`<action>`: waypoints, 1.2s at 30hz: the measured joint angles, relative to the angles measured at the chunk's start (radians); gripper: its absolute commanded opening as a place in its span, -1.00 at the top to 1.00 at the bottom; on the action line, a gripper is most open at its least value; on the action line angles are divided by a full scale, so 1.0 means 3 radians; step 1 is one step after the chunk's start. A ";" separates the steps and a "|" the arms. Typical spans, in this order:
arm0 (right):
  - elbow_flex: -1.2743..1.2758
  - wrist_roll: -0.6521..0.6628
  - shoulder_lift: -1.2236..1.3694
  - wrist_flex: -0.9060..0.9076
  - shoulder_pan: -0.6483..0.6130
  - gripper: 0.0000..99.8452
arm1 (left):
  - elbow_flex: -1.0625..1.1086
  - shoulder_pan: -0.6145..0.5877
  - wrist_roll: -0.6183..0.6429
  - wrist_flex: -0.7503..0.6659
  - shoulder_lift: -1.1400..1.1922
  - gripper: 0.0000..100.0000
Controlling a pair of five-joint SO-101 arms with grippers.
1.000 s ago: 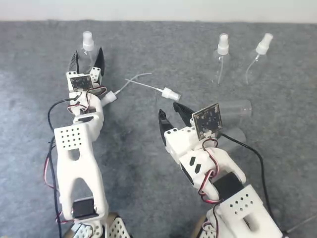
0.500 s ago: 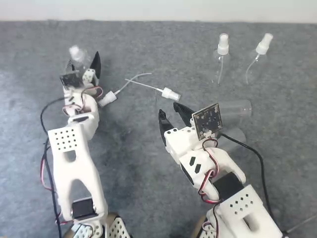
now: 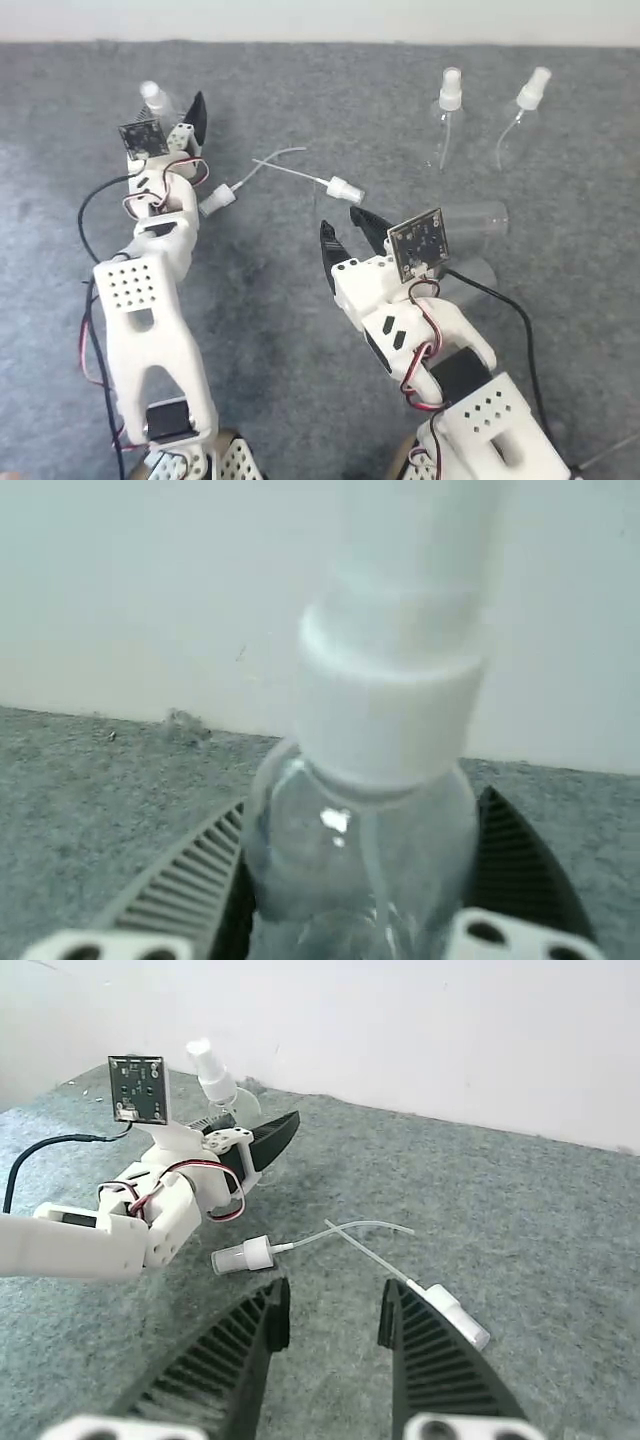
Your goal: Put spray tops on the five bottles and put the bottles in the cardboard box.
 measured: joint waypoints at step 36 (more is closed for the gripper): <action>0.0000 0.0000 0.0000 0.0000 0.0000 0.74 | -0.0527 0.0010 -0.0077 0.1002 -0.0005 0.35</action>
